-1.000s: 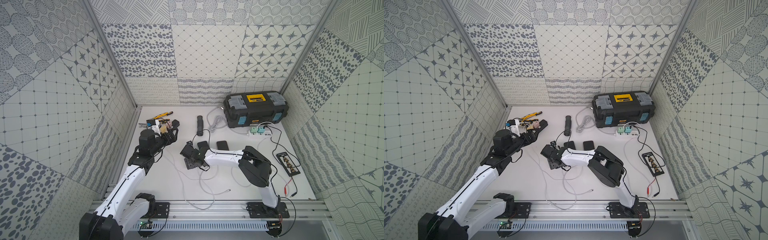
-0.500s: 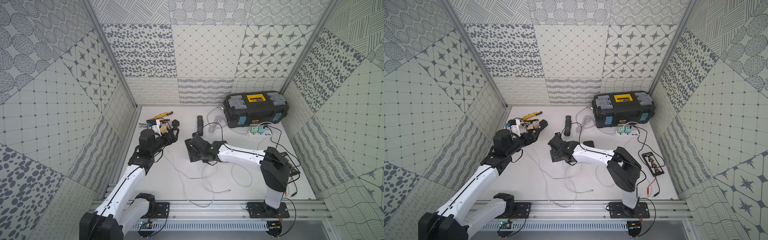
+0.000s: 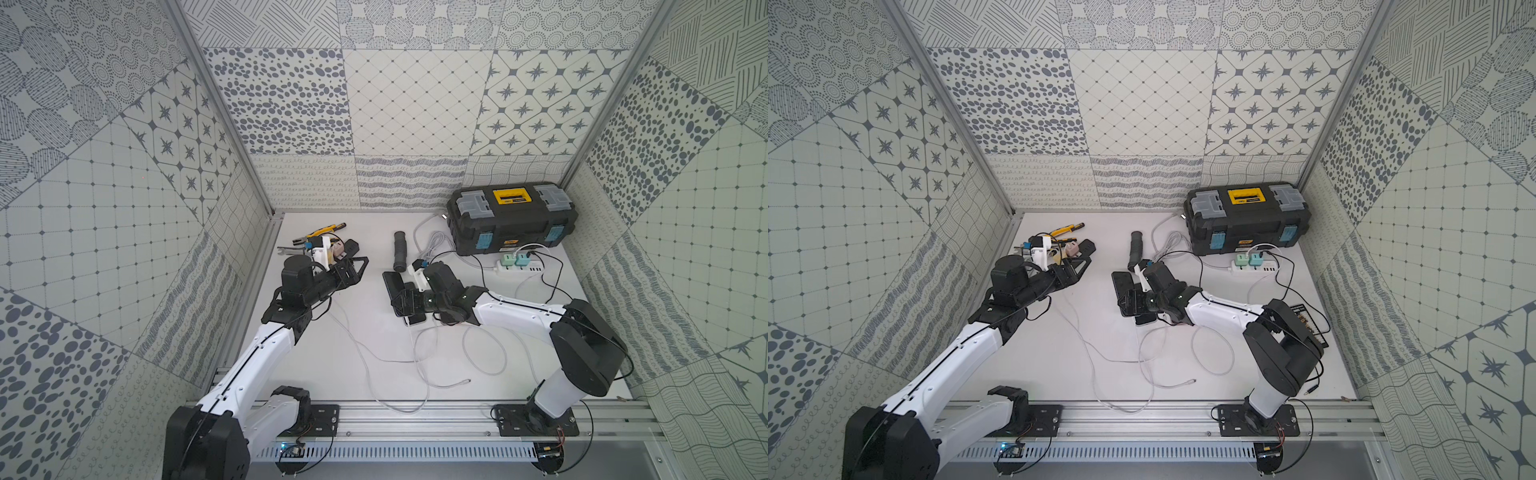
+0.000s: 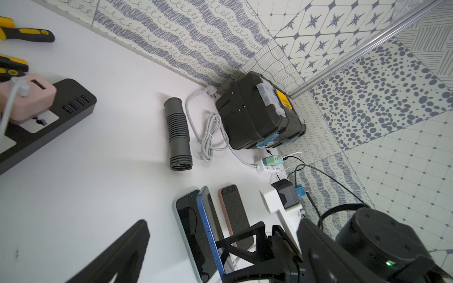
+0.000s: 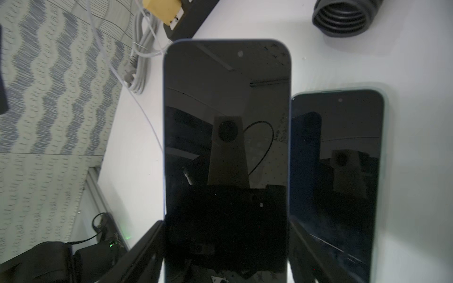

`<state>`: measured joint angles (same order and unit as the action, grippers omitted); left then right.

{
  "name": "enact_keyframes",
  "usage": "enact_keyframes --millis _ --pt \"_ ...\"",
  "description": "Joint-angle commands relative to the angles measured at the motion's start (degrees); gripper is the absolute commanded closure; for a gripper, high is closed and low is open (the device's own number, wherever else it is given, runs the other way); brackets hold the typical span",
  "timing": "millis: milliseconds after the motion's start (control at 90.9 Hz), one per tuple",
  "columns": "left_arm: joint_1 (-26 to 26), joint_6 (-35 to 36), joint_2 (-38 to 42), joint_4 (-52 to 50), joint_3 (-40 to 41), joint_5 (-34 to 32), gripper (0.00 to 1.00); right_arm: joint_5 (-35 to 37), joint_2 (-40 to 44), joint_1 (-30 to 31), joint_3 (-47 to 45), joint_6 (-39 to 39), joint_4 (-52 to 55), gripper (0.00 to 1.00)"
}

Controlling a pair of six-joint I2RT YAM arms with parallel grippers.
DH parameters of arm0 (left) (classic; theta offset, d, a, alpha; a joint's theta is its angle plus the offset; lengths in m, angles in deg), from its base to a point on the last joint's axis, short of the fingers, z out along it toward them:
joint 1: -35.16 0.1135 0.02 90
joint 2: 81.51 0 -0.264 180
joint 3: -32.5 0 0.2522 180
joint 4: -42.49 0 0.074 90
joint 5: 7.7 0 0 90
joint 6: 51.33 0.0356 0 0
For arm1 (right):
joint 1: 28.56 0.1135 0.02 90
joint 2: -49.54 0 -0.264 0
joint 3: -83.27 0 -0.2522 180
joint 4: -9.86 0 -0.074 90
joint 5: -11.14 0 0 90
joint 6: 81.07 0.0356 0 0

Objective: Unplug the charging cable from the phone
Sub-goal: Pick up the phone at the center of the board.

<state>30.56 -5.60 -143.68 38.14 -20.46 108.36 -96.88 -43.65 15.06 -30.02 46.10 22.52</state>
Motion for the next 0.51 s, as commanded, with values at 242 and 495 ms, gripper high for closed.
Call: enact_keyframes --millis 242,495 --pt "0.2 -7.6 -5.3 16.0 0.2 17.9 0.02 -18.3 5.0 -5.3 -8.8 10.6 -34.1 0.49" --pt "0.2 -15.3 -9.1 27.9 0.5 25.8 0.02 -25.6 5.1 -7.9 -10.1 18.1 -44.7 0.50"
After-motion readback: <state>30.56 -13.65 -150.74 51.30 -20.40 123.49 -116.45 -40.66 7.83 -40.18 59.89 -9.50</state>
